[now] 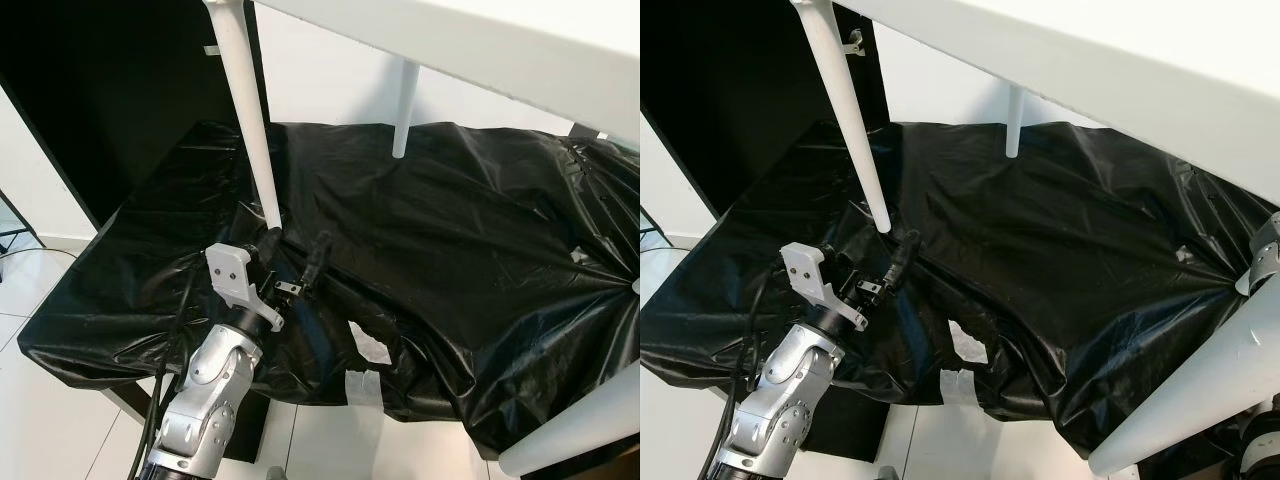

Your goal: Building children table

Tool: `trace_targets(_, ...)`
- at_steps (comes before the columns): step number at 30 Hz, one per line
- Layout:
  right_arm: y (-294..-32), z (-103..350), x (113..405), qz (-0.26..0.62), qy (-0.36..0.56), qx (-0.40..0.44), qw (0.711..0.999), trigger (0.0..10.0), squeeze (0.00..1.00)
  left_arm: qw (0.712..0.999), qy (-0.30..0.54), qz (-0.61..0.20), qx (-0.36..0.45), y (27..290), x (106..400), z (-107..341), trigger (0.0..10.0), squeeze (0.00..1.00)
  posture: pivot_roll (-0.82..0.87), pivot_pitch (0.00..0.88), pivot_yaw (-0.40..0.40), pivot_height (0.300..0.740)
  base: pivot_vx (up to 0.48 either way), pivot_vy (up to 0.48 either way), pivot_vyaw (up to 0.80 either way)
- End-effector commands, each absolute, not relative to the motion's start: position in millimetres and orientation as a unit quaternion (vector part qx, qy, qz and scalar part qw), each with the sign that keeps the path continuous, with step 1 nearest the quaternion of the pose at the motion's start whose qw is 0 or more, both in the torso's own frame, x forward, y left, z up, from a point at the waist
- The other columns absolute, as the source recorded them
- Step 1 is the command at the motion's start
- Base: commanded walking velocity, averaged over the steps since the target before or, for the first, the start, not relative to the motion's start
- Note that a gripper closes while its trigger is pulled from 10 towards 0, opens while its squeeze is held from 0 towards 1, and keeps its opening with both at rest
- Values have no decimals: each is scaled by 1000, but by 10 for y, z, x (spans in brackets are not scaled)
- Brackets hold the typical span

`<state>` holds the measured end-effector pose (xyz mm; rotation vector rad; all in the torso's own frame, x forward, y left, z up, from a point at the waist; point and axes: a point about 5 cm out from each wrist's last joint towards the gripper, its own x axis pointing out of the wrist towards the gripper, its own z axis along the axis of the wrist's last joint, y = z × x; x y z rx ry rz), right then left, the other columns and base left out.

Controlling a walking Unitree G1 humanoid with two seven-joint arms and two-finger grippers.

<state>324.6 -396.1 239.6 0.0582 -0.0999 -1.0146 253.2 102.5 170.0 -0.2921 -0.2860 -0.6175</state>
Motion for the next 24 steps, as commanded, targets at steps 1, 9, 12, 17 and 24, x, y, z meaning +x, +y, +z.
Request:
trace_targets(1,-4003,2180,3185,-502,-5,56,863,10000,0,911,-141,-368,-119,943,2485,1709,10000,0,51,0,33,740,0,0,0)
trace_targets(9,-3977,2200,3213,-491,1,59,869,10000,0,915,-147,-356,-121,957,2519,1711,10000,0,54,0,29,740,384,0,0)
trace_targets(12,-3959,2255,3251,-480,2,56,876,10000,0,914,-146,-357,-123,943,2510,1704,10000,0,55,0,26,740,123,0,0)
trace_targets(17,-4005,2446,3284,-477,11,33,878,10000,0,914,-147,-357,-125,933,2497,1698,10000,0,56,0,27,740,0,0,0)
trace_targets(24,-3872,2371,3394,-445,31,26,895,10000,0,918,-148,-349,-120,971,2494,1673,10000,0,79,0,19,740,0,0,0)
